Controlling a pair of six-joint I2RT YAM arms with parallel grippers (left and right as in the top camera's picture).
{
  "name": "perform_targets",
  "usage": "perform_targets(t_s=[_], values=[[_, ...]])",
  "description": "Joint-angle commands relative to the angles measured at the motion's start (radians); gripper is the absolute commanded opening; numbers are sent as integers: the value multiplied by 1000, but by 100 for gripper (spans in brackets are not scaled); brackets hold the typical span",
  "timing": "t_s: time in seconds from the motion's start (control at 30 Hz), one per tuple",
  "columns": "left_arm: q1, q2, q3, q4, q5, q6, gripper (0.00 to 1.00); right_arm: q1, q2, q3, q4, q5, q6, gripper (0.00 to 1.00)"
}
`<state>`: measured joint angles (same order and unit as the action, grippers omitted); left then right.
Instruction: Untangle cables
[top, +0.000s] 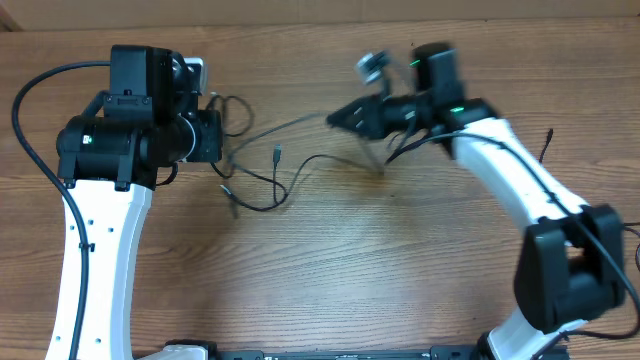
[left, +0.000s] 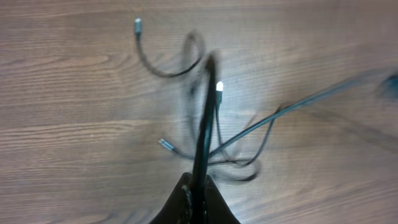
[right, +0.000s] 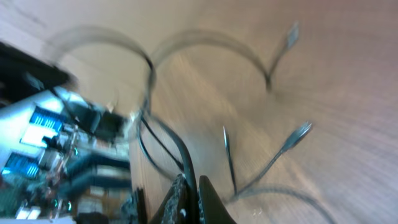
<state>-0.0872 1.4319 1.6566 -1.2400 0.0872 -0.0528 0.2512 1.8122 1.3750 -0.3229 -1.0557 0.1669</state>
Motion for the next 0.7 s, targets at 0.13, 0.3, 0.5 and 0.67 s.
perform_targets(t_s=[0.13, 0.3, 0.5, 0.67], values=[[3, 2, 14, -26, -75, 124, 4, -381, -69, 32, 34, -246, 151, 4], [3, 2, 14, -25, -175, 72, 4, -549, -69, 32, -18, -295, 151, 4], [5, 2, 14, -24, -282, -11, 4, -666, -69, 32, -63, -308, 151, 4], [5, 2, 14, -5, -282, -42, 4, -687, -69, 32, -82, -307, 139, 4]])
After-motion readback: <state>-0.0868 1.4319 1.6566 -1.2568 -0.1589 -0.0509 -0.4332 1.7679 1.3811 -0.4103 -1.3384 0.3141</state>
